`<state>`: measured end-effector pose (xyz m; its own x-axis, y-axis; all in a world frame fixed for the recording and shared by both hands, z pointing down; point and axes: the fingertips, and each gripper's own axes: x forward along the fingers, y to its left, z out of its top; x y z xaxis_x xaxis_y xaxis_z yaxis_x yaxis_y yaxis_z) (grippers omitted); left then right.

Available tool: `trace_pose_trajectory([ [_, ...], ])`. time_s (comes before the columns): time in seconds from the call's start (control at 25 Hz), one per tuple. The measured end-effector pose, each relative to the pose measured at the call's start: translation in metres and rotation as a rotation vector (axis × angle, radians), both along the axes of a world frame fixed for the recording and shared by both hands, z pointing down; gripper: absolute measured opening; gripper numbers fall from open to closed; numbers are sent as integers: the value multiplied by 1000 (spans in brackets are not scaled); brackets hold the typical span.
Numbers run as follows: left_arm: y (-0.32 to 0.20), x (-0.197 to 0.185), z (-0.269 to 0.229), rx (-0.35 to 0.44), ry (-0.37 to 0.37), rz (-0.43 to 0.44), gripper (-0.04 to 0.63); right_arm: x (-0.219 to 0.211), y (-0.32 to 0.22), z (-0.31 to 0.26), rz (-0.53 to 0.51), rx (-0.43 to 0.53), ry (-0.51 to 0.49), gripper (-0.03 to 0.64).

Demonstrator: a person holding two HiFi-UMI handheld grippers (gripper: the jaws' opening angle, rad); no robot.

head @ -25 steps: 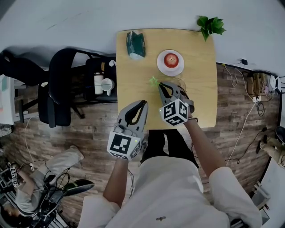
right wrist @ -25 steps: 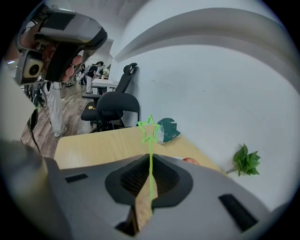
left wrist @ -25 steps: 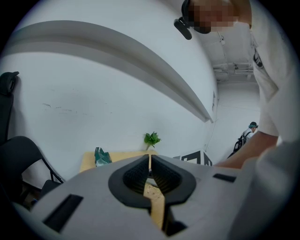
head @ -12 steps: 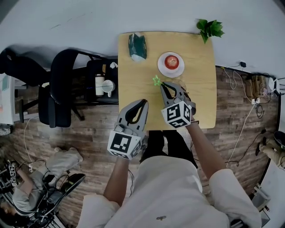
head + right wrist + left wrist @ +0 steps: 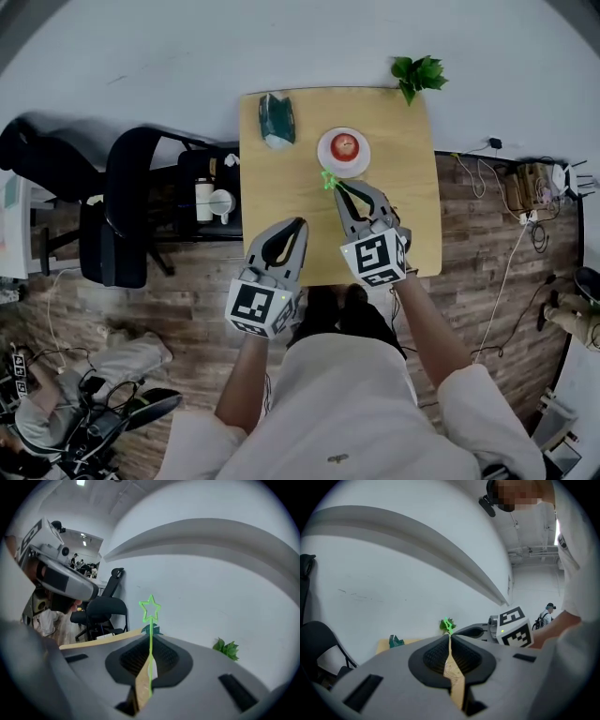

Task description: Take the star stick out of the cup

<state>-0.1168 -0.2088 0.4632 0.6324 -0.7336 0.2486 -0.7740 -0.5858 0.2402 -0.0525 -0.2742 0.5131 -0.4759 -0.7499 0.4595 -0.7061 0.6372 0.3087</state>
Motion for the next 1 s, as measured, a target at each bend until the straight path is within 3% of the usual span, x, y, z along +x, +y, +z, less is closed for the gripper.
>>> trace_pose_trajectory([
  [0.2,7,17,-10,19,-2,26,17,15,11,-40,18,48,-94,15],
  [0.48,29,37,-22,45,-24,32,17,34,44,-74,-4,111,-146,14],
  [1.0,105,78,-50,72,-56,-35,17,103,123,-97,-1,63,-293,14],
])
